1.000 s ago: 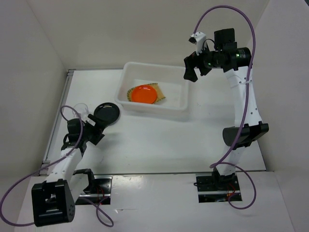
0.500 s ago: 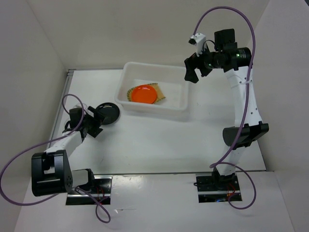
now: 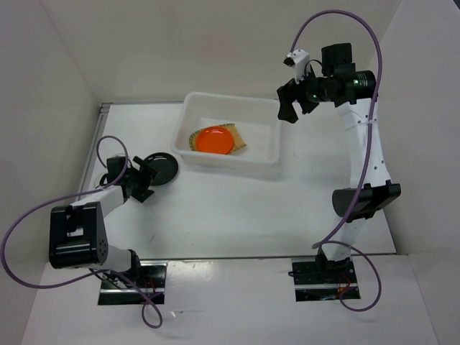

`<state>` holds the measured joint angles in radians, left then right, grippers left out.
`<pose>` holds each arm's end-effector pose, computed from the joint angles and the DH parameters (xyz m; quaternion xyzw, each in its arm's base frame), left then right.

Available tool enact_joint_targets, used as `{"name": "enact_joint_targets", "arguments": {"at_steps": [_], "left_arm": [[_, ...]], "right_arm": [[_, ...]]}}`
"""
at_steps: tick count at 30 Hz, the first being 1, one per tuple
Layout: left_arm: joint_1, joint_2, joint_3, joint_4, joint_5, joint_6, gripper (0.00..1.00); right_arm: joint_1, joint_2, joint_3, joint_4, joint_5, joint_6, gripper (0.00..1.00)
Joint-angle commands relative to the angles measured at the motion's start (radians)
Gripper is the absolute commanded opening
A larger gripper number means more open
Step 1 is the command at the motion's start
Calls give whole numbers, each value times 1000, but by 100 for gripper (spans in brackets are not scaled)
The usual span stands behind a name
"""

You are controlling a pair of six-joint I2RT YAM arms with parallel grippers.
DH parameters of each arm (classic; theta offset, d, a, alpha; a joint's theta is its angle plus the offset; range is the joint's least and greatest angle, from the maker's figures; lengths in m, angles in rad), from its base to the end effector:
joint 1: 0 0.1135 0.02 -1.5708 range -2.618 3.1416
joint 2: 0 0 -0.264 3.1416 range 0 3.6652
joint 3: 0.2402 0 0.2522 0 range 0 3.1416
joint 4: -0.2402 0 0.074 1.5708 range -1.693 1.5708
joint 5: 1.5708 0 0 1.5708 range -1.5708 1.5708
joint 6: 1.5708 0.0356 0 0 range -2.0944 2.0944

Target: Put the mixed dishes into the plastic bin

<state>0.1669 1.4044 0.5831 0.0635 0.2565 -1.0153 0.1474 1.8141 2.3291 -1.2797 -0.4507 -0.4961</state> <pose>0.2636 0.0353 0.1609 -0.4657 0.7846 -0.2685 0.3090 0.3378 0.0658 0.4692 -0.3667 0.8229 0.1361 0.4122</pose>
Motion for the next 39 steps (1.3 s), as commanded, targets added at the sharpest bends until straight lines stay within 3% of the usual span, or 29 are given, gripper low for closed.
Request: {"name": "enact_joint_targets", "arguments": {"at_steps": [1,9,14,29,39], "left_arm": [[5,30,37,53,-17,29,99],[-4,87,57,71,-17,29,95],[-4,134,66,91,-17,38,88],[-32,163,86,91,-28,38,53],[-63,206,113,64,-69,38,35]], "right_arm": [[-6,-27,-7,-17,13,-10,99],[-6,-27,-26,-17,23,-10,99],[-6,-58,-57,-17,32,-10,99],[-45,-95,-145,-17,3,-10,99],[-75,-133,-211,-17,-29,-10,99]]}}
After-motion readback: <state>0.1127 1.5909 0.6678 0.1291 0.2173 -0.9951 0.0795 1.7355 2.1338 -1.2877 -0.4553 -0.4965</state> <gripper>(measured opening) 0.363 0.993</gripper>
